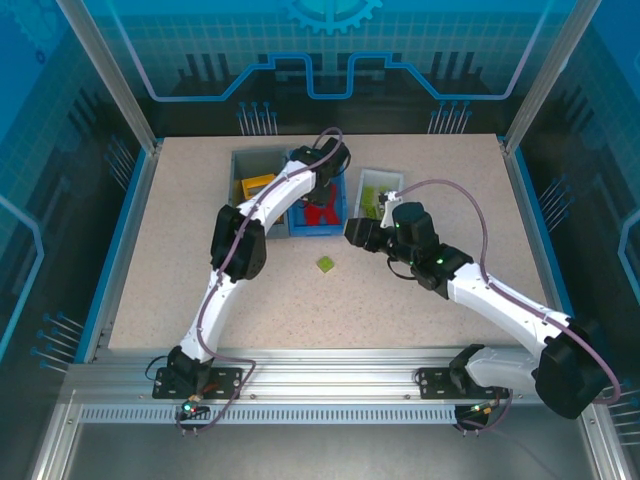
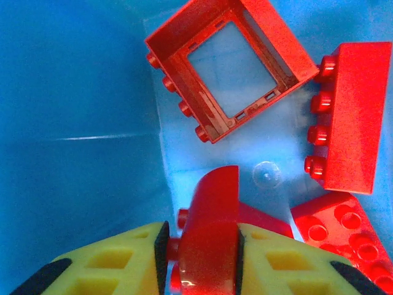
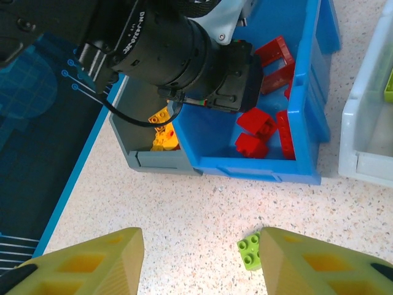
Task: Sort the legos into containers by color
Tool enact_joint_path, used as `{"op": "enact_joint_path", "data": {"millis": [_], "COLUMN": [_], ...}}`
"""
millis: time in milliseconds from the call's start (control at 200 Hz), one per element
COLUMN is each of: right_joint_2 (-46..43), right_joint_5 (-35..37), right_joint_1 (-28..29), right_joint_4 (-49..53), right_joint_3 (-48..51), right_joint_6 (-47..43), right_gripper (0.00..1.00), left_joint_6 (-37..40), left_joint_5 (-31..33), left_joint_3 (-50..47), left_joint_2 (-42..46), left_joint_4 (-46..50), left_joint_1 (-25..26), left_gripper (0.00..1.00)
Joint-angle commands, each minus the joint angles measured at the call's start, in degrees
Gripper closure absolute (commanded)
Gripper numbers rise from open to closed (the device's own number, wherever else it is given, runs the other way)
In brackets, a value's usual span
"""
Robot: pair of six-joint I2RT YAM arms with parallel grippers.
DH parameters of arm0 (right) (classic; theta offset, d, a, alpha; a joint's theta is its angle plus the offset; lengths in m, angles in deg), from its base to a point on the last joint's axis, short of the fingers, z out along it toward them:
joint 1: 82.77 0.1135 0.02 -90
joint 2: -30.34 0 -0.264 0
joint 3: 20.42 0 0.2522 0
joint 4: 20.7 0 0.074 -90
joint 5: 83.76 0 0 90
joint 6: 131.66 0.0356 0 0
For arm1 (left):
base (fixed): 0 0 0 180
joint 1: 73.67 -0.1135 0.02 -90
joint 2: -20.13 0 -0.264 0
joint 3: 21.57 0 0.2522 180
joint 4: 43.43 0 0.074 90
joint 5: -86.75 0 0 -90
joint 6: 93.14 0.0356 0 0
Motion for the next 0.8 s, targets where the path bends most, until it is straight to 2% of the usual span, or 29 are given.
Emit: {"op": "enact_joint_path", "data": {"millis": [0, 130, 250, 425, 580, 665, 740, 795], "right_joint_2": [-1.2, -1.2, -1.2, -0.9, -1.8, -2.1, -2.1, -2.0], "right_joint_5": [-1.2, -1.5, -1.4, -0.7, 0.0, 0.4, 0.7, 0.8], "right_joint_1": [-0.5, -0.3, 0.1, 1.2, 2.1, 2.5, 2.9, 2.9], "right_joint_4": [-0.2, 0.3, 1.1, 2.4, 3.0, 3.4, 3.7, 3.7], "right_joint_3": [1.2, 1.8, 2.0, 2.5, 3.1, 3.3, 3.2, 3.1], "right_joint_6": [0.6, 0.4, 0.1, -0.8, -0.7, -0.8, -0.8, -0.8], "right_gripper": [0.46, 0.46, 0.46, 0.46, 0.46, 0.46, 0.46, 0.46], "left_joint_6": [0.1, 0.3, -0.1, 0.7, 1.0, 0.6, 0.1, -0.6], "left_joint_5": [1.0, 0.8, 1.0, 2.8, 4.1, 1.9, -2.8, -4.1], "left_joint_3": [1.3, 1.4, 1.5, 1.7, 2.0, 0.3, -2.9, -2.6], "left_joint_2": [0.0, 1.5, 3.3, 6.0, 5.5, 6.6, 8.4, 8.0], "left_joint_4": [1.1, 0.8, 0.9, 0.7, 2.2, 0.8, -2.5, -2.3], "left_joint_1": [0.1, 0.9, 1.5, 2.2, 2.2, 2.5, 2.6, 2.5], "left_gripper": [0.63, 0.58, 0.58, 0.75, 0.75, 0.76, 0.8, 0.83]}}
